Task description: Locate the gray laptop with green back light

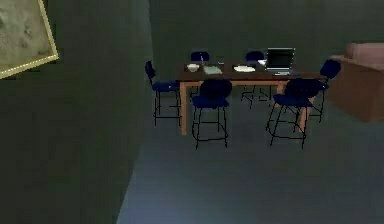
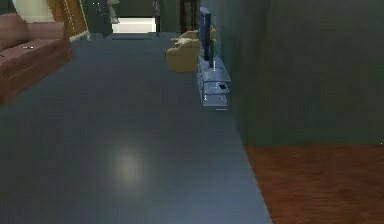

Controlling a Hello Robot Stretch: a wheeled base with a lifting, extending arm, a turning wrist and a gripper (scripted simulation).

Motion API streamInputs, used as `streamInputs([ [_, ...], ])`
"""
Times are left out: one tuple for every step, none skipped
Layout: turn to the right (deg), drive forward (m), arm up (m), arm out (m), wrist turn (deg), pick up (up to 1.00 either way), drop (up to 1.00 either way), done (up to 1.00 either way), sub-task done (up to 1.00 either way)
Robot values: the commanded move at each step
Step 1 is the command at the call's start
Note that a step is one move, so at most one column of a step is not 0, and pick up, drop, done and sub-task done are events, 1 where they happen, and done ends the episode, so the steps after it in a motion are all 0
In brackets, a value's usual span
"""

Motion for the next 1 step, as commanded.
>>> streamInputs([
  [0.0, 1.0, 0.0, 0.0, 0.0, 0.0, 0.0, 0.0, 0.0],
])
